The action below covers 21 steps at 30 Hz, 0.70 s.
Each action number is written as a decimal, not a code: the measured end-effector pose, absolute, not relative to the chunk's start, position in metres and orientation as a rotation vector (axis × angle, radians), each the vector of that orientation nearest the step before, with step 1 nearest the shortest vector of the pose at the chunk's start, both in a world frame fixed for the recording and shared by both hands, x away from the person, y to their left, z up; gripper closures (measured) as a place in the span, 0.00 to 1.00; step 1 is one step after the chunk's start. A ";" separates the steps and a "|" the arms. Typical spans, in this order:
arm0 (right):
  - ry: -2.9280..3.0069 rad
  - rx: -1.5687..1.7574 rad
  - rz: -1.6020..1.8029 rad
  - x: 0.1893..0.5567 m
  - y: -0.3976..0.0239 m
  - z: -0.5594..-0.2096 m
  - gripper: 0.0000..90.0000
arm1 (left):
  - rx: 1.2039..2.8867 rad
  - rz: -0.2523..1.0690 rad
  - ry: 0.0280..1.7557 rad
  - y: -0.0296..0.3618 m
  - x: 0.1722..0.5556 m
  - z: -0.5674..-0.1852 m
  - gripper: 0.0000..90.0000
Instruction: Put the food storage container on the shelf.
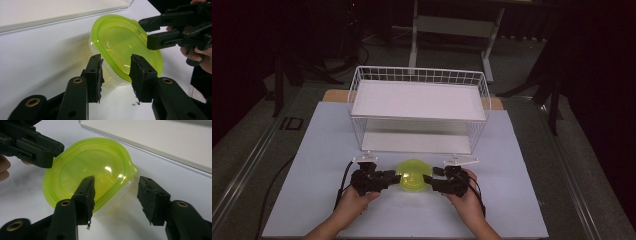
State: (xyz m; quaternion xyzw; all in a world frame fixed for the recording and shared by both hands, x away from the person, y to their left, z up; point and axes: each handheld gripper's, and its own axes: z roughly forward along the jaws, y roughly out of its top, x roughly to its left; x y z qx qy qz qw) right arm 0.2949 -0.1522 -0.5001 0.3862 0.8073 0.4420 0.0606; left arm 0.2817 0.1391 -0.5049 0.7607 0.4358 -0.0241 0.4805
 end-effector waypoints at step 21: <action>2.447 1.196 1.343 0.295 -0.152 -0.500 0.57 | 1.838 -0.108 1.141 0.133 0.291 -0.511 0.63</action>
